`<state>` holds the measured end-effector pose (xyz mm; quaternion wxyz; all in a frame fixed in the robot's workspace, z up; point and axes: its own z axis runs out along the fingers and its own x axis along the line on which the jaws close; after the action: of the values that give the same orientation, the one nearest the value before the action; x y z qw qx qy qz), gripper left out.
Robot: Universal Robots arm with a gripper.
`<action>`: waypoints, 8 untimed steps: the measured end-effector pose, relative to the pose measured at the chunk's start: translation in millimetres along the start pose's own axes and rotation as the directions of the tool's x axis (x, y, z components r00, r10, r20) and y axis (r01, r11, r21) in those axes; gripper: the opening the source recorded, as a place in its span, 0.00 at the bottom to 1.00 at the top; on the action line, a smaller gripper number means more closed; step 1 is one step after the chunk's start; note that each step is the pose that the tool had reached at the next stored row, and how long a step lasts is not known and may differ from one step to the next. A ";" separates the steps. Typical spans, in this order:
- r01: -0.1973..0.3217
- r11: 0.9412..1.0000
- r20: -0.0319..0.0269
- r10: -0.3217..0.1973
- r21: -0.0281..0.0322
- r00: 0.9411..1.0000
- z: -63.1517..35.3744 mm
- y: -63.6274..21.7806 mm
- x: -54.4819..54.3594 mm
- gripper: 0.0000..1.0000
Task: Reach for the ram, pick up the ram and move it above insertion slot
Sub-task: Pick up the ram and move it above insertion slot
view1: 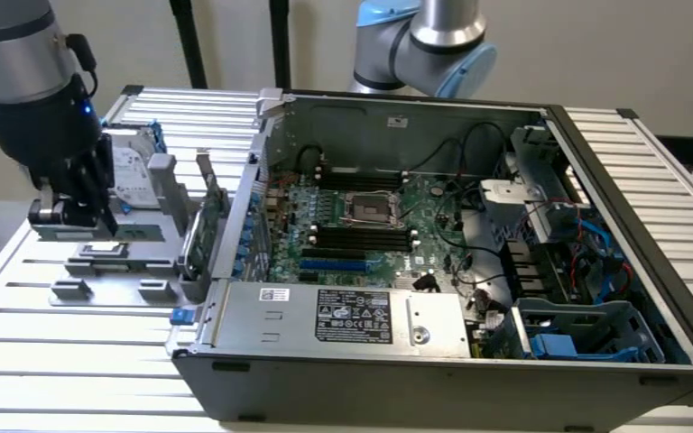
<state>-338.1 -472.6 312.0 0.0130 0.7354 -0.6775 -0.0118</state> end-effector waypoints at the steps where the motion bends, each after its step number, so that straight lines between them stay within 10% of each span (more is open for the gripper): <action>1: 0.000 1.000 0.000 0.000 0.000 1.000 -4.6 -2.7 0.1 0.14; 8: 0.000 1.000 0.000 0.000 0.000 1.000 -37.4 -22.6 0.1 0.14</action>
<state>-314.3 -470.7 348.5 0.0131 0.7353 -0.6775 -0.0118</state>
